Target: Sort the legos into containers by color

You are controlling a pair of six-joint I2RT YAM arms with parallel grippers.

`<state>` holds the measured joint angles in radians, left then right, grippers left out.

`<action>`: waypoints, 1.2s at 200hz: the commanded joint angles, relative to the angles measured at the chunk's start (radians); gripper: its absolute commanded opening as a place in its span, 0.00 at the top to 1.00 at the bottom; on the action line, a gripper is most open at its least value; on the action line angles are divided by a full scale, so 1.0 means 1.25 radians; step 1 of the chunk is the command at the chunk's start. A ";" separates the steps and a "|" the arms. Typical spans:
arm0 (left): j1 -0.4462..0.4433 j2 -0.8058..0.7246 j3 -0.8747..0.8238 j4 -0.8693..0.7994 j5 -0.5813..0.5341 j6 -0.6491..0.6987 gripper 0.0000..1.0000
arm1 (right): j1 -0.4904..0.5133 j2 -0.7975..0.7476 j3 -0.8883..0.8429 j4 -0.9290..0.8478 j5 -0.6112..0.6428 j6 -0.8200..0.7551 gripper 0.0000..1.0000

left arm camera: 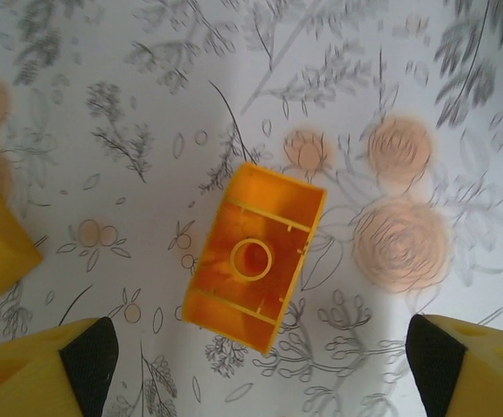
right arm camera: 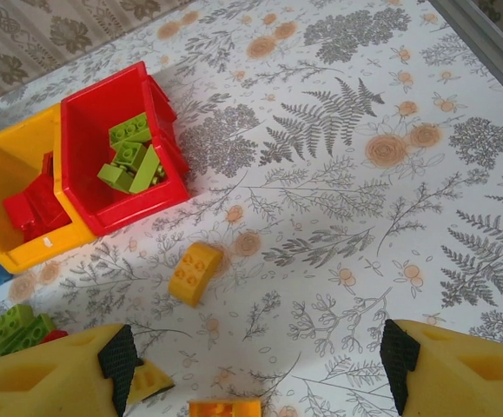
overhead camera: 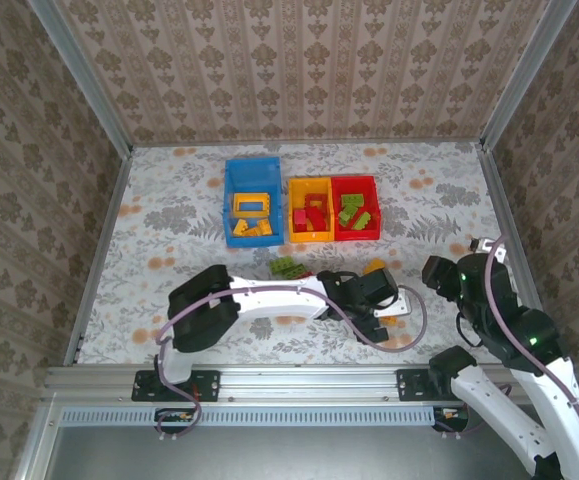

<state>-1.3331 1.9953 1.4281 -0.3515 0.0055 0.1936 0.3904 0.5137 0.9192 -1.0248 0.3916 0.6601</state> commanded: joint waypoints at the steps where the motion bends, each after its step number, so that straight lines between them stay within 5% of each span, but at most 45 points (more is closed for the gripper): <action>1: 0.010 0.049 0.048 -0.014 0.028 0.152 0.10 | -0.003 -0.021 0.001 -0.033 -0.012 0.009 0.22; 65: 0.019 0.129 0.114 -0.030 0.056 0.189 0.15 | -0.003 -0.004 -0.003 -0.016 -0.036 0.003 0.23; 107: 0.018 0.146 0.127 -0.051 0.103 0.155 0.44 | -0.003 -0.001 -0.014 -0.003 -0.043 0.006 0.26; 129: 0.018 0.145 0.133 -0.055 0.098 0.127 0.67 | -0.003 -0.002 -0.012 -0.004 -0.044 0.001 0.27; 141: 0.018 0.132 0.122 -0.045 0.088 0.108 0.69 | -0.003 -0.004 -0.004 -0.004 -0.046 -0.007 0.28; 203: 0.053 -0.103 -0.080 0.037 -0.069 -0.118 0.72 | -0.003 0.022 0.049 0.057 -0.212 -0.112 0.30; 240: 0.161 -0.347 -0.216 -0.038 -0.178 -0.279 0.70 | 0.025 0.104 0.016 0.149 -0.343 -0.146 0.37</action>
<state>-1.2266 1.7470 1.2293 -0.3443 -0.0902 0.0322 0.3923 0.5816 0.9581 -0.9413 0.1081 0.5293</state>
